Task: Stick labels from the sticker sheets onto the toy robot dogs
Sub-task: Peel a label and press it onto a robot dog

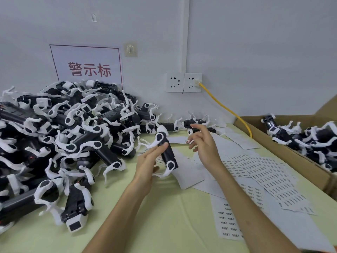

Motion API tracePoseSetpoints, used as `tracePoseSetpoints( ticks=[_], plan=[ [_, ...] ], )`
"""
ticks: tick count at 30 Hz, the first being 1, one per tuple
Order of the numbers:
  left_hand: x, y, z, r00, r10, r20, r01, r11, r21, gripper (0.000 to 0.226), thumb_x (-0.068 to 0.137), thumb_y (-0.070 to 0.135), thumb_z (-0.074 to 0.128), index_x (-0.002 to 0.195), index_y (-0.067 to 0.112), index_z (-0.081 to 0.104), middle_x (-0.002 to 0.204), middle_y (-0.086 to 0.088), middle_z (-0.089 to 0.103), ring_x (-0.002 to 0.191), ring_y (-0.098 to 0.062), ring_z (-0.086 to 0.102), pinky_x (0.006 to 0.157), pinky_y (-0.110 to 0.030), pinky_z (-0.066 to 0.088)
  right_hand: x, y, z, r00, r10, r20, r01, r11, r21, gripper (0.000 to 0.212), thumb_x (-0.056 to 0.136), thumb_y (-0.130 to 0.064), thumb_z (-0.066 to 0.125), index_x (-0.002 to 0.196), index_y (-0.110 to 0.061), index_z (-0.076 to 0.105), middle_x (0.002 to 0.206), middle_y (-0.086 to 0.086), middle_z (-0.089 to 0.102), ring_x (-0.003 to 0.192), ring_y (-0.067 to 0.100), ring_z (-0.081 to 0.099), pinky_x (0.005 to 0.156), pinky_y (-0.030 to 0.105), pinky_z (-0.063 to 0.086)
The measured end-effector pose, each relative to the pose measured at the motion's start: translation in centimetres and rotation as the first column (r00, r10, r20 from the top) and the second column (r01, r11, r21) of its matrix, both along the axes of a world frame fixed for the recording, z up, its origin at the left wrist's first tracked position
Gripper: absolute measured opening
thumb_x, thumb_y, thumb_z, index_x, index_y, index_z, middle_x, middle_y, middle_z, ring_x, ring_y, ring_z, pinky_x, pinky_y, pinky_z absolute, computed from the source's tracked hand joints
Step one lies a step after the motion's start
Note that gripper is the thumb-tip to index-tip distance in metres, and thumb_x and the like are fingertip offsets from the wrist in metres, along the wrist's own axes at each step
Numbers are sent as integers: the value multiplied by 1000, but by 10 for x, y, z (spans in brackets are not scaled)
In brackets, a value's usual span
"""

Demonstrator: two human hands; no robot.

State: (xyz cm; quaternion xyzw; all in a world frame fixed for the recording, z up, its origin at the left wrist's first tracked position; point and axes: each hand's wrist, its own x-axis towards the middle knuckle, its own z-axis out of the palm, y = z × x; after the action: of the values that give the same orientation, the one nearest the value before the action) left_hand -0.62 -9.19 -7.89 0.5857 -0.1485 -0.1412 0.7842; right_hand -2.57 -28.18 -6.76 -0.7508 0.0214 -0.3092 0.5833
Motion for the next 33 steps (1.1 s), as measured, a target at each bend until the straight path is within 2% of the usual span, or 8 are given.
tracePoseSetpoints(
  ticks=[2, 5, 9, 13, 18, 22, 29, 33],
  plan=[
    [5, 4, -1, 999, 29, 16, -28, 998, -48, 22, 74, 50, 79, 81, 29, 75, 84, 11, 67, 80, -11, 59, 78, -31, 42, -1, 1, -1, 1000, 11, 11, -11, 999, -51, 34, 105, -8, 42, 122, -33, 57, 81, -1, 65, 66, 11, 57, 70, 26, 44],
    [12, 7, 0, 992, -127, 16, 128, 984, -124, 45, 72, 57, 82, 102, 23, 80, 109, -3, 76, 101, -21, 70, 101, -43, 48, -3, 4, -3, 999, 53, 13, -51, 991, -125, 30, 110, -16, 38, 128, -29, 58, 84, 9, 66, 69, 13, 55, 72, 27, 45],
    [20, -2, -2, 965, -260, 16, 260, 962, -83, 53, 63, 63, 86, 99, 23, 84, 111, -9, 78, 102, -24, 73, 118, -60, 33, -4, 9, -4, 996, 86, 6, -84, 983, -161, 30, 111, -22, 36, 132, -24, 58, 82, 6, 64, 68, 16, 54, 71, 29, 45],
    [20, -2, -8, 956, -294, -19, 292, 954, -61, 58, 69, 64, 85, 109, 23, 81, 124, -16, 73, 120, -38, 67, 118, -65, 34, -5, 9, -3, 997, 77, -7, -77, 981, -178, 30, 111, -23, 36, 132, -24, 58, 81, 2, 63, 67, 15, 53, 70, 26, 45],
    [9, 0, -6, 958, -286, -19, 285, 958, -23, 61, 76, 64, 78, 120, 22, 77, 131, -11, 71, 128, -36, 62, 118, -61, 35, -8, 11, 0, 997, 72, -33, -77, 969, -233, 30, 111, -23, 37, 131, -22, 59, 83, 13, 63, 65, 14, 50, 68, 27, 45],
    [5, 0, -4, 957, -291, -15, 291, 957, 9, 48, 86, 58, 70, 120, 25, 77, 131, -6, 71, 127, -31, 64, 115, -56, 42, -10, 10, 0, 998, 63, -24, -68, 960, -273, 29, 112, -24, 37, 129, -23, 60, 84, 16, 63, 62, 8, 49, 66, 24, 44],
    [5, -4, -5, 961, -277, 12, 277, 961, 5, 46, 80, 60, 76, 114, 28, 79, 124, -2, 75, 116, -24, 70, 112, -54, 46, -6, 9, -4, 999, 33, 11, -29, 964, -263, 31, 108, -38, 35, 124, -32, 61, 78, 6, 64, 61, 9, 56, 65, 23, 46],
    [2, -2, -4, 956, -290, 42, 288, 957, 45, 44, 91, 55, 64, 120, 25, 77, 130, -3, 72, 121, -25, 67, 113, -53, 45, -4, 11, -5, 1000, 18, 9, -15, 961, -278, 35, 105, -43, 33, 124, -34, 61, 75, 3, 63, 63, 13, 58, 70, 34, 49]
  ],
)
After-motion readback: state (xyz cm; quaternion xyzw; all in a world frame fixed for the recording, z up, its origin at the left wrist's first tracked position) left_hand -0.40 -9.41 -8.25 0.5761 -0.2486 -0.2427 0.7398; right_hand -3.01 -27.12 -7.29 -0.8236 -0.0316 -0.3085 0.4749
